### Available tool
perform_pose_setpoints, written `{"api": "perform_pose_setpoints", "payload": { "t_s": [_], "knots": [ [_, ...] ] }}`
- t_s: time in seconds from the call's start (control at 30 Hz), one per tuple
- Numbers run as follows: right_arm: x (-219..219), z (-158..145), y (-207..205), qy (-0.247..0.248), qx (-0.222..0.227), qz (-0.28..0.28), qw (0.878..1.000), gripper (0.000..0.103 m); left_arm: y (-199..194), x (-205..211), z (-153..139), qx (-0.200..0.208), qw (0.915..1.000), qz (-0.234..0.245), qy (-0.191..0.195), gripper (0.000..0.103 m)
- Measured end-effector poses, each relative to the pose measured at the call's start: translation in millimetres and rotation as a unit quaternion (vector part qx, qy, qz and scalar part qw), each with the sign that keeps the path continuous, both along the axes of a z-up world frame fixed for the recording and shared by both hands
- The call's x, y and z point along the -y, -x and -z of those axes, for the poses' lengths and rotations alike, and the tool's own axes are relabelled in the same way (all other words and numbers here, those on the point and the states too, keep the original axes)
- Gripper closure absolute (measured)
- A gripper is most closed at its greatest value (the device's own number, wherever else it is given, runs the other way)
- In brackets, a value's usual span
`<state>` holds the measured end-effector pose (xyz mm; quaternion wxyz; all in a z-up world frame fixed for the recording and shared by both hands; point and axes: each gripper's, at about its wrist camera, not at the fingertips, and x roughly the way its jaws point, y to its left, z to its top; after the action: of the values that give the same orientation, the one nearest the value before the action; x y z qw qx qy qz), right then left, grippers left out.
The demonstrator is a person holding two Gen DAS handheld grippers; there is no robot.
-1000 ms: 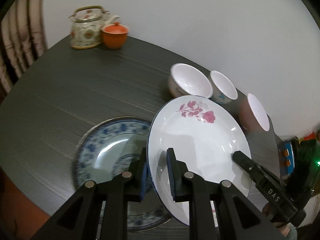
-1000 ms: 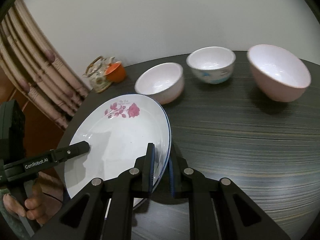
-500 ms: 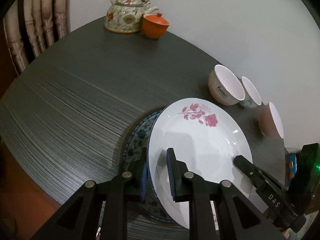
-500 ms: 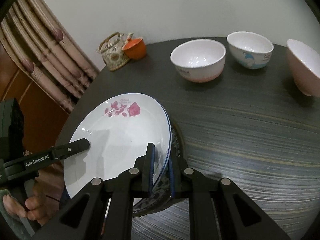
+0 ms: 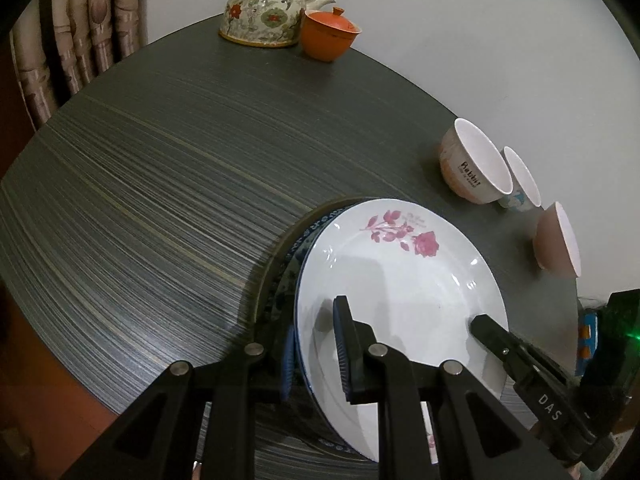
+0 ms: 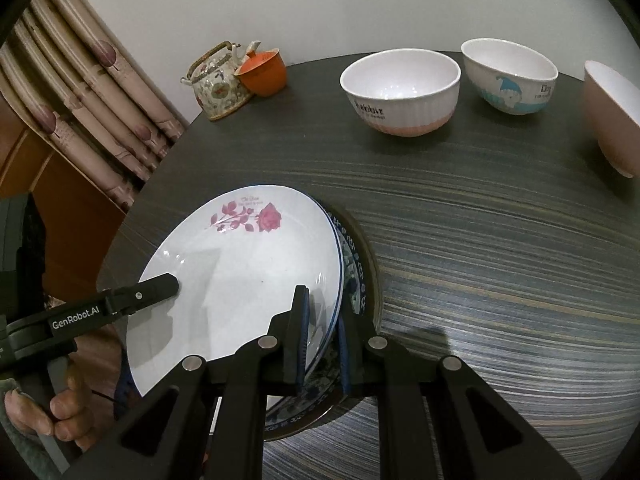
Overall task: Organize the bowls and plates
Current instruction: 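Carry the pink-flowered plate with the right tool onto the blue-and-white plates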
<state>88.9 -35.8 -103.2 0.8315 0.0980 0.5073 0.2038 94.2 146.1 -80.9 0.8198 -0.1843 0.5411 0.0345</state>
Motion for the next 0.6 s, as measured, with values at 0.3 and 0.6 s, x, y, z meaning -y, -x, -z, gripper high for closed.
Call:
{"api": "perform_pose_setpoints", "payload": {
  "t_s": [0.3, 0.6],
  "knots": [
    [-5.5, 5.8, -3.6, 0.011, -0.009, -0.006, 1.0, 0.09, -8.4, -1.7, 11.0, -0.01, 0.9999, -0.003, 0.001, 0.086],
    [-9.1, 11.3, -5.9, 0.016, -0.017, -0.004, 1.0, 0.089, -11.2, 1.5, 15.0, -0.009, 0.9999, -0.002, -0.003, 0.086]
  ]
}}
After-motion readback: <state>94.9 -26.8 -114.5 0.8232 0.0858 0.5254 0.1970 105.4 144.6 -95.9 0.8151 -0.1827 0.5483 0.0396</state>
